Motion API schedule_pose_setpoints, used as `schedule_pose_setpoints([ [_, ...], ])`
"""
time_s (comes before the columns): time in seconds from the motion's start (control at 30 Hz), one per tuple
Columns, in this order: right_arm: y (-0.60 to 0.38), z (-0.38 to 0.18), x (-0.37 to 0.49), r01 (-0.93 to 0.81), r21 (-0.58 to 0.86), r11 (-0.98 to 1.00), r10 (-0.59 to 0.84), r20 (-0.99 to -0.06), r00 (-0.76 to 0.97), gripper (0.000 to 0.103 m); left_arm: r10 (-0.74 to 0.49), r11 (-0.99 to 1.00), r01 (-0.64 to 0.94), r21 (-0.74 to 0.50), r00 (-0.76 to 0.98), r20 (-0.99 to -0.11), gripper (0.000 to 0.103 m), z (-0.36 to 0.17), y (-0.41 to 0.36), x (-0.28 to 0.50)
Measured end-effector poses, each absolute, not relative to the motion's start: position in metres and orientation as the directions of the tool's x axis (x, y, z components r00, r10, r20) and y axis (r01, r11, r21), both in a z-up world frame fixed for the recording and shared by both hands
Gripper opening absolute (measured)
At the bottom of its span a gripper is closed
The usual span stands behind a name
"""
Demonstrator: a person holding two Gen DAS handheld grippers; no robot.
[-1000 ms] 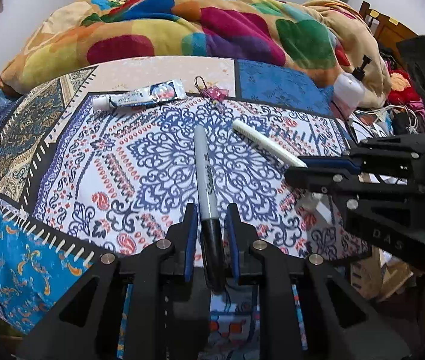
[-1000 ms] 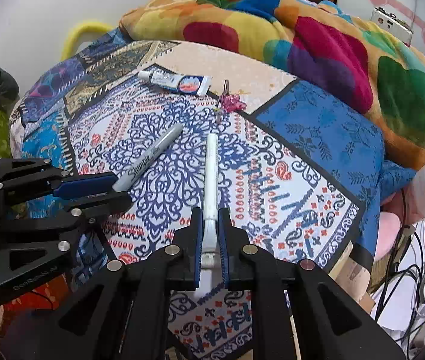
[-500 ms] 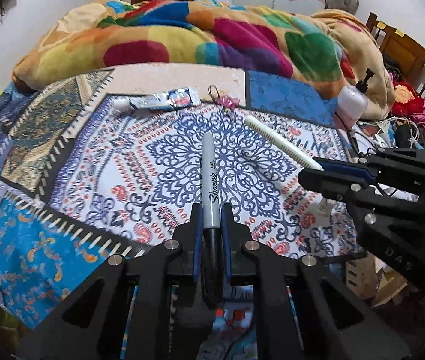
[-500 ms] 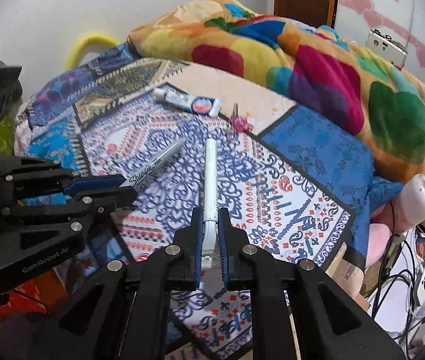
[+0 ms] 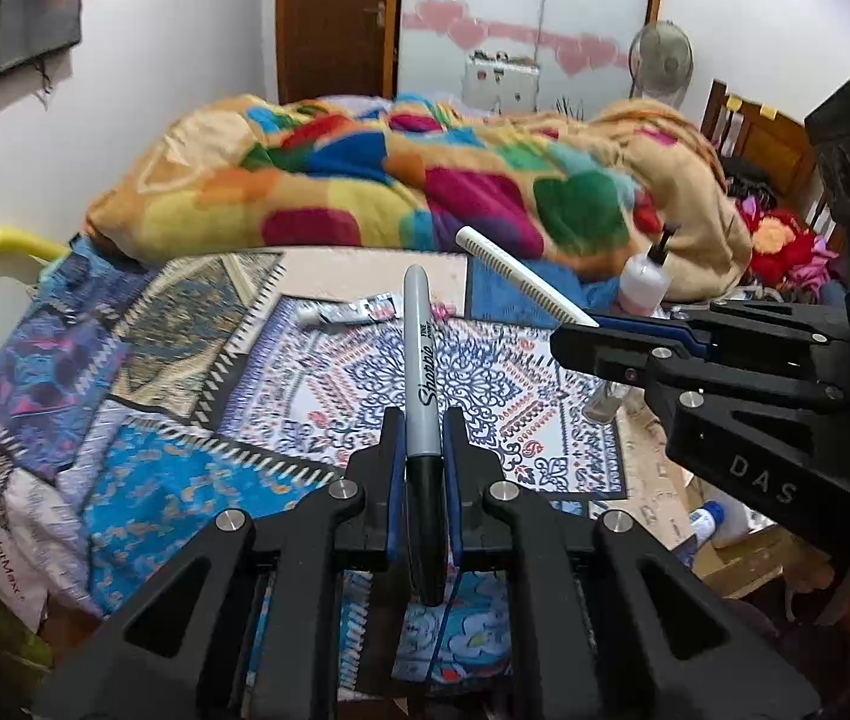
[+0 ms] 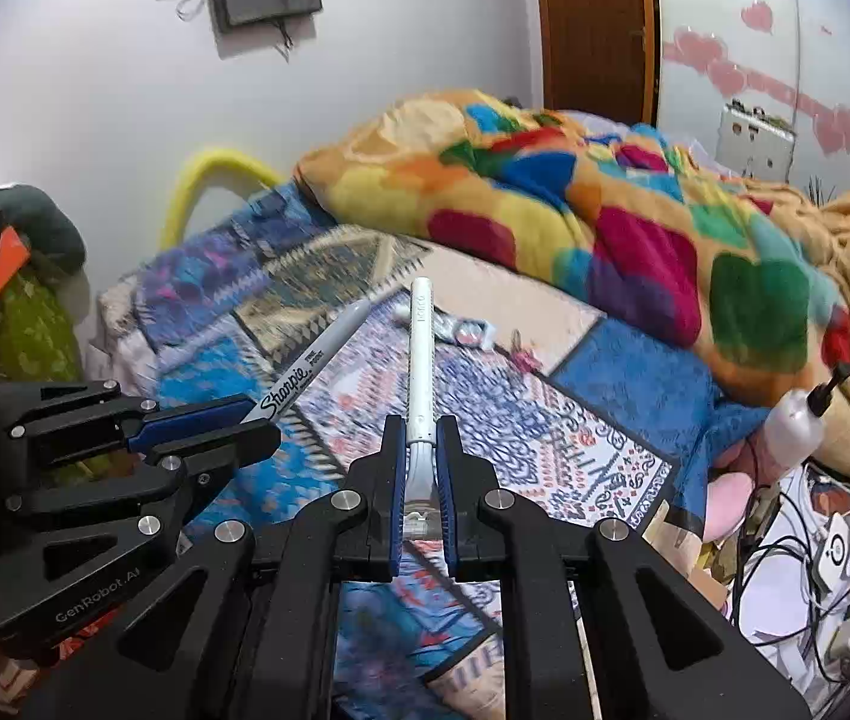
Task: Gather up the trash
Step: 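Carry the marker and razor with both tools over the white bucket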
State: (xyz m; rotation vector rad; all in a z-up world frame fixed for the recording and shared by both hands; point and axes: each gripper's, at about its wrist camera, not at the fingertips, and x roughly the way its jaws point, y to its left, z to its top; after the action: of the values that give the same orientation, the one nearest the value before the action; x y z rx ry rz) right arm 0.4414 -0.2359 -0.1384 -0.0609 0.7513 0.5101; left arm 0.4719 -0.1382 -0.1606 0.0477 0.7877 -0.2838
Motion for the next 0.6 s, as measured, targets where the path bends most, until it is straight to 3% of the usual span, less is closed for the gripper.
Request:
schedule_pose_setpoints([
  [0.6, -0.171, -0.065, 0.338, -0.582, 0.114, 0.805, 0.536, -0.56, 0.631, 0.009, -0.127, 0.992, 0.097, -0.083, 0.799, -0.587, 0.011, -0.083, -0.023, 0.335],
])
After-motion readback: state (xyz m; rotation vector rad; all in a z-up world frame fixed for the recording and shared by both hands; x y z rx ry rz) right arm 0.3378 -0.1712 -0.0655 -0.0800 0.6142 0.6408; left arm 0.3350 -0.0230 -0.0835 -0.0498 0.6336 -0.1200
